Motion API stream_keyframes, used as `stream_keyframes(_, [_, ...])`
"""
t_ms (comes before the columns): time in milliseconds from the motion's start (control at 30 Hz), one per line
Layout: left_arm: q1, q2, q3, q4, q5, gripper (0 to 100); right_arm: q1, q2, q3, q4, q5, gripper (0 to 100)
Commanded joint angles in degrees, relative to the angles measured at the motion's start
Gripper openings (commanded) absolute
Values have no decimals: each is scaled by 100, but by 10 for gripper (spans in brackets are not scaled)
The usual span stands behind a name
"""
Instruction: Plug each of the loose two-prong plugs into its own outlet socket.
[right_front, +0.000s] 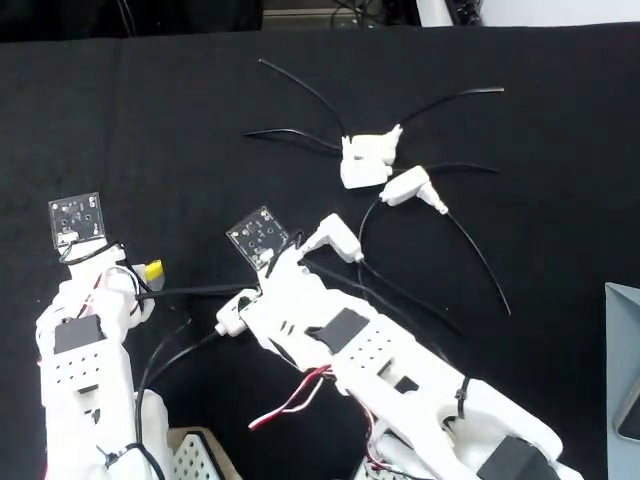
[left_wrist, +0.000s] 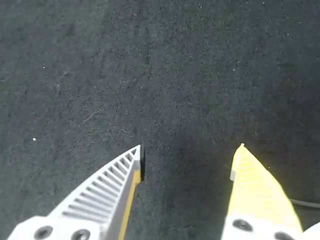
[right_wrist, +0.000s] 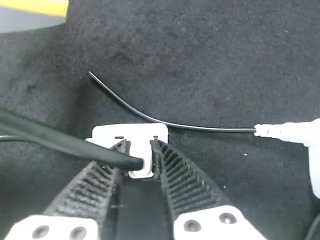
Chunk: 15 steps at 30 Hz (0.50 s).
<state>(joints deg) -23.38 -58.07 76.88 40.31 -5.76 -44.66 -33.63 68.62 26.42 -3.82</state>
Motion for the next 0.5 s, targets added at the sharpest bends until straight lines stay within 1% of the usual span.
stream_keyframes(0, [-57,-70,-31,-123,53,288,105,-13,-163,97,193,12])
stream_keyframes(133, [-57,-70,-31,-123,53,288,378,-13,-189,79,290,12])
stream_keyframes(300, [-57,-70,-31,-123,53,288,378,22,-66,-352,290,12])
stream_keyframes(467, [-57,-70,-31,-123,53,288,378,22,-40,-369,255,12])
